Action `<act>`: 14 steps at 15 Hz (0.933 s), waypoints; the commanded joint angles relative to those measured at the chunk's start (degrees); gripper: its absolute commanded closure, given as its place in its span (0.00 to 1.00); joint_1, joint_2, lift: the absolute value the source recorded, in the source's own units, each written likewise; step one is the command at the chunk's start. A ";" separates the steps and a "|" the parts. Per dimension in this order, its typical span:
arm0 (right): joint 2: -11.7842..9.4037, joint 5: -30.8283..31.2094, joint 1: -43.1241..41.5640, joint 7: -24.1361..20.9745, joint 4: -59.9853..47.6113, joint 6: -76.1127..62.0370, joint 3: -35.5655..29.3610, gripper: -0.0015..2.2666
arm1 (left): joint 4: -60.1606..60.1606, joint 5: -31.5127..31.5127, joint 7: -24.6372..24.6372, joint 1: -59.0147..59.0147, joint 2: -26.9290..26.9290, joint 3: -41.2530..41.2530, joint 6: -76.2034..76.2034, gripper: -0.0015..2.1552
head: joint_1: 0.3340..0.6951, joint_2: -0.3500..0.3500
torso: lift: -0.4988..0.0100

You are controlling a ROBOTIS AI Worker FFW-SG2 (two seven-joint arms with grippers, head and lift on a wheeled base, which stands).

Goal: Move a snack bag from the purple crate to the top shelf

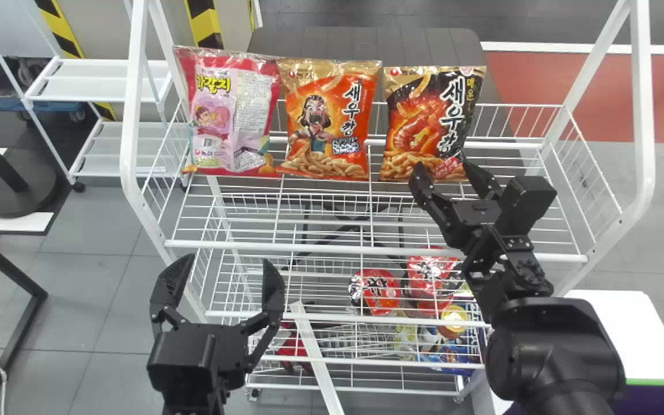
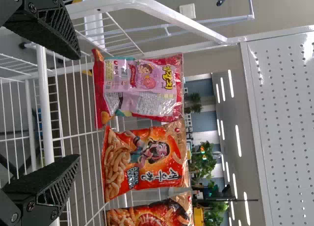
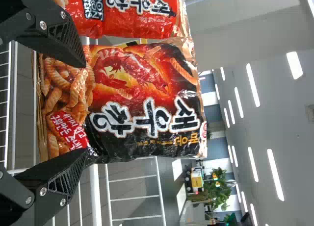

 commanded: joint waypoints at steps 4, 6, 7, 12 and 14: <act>0.14 1.46 8.39 0.77 -20.23 14.75 0.38 0.10 | -0.04 -0.05 0.18 0.00 0.00 0.17 0.00 0.05 | 1.00 0.52 | 0.98; 0.14 4.53 12.61 0.77 -30.77 25.47 0.38 0.05 | -0.13 -0.05 0.18 -0.09 -0.08 0.17 0.00 0.05 | 1.00 0.54 | 0.98; 0.14 7.17 15.16 0.77 -35.87 28.81 0.47 0.04 | -0.13 -0.05 0.18 -0.09 -0.08 0.26 0.00 0.05 | 1.00 0.55 | 0.98; -1.14 9.01 26.94 2.35 -52.57 39.89 -1.20 0.05 | 0.13 -0.05 -0.08 -0.53 -0.35 -0.01 0.00 0.05 | 1.00 0.55 | 0.98; -1.23 9.10 32.30 4.37 -54.42 31.10 -3.84 0.05 | -0.13 0.04 -0.08 -0.44 -0.26 -0.10 0.18 0.05 | 1.00 0.53 | 0.98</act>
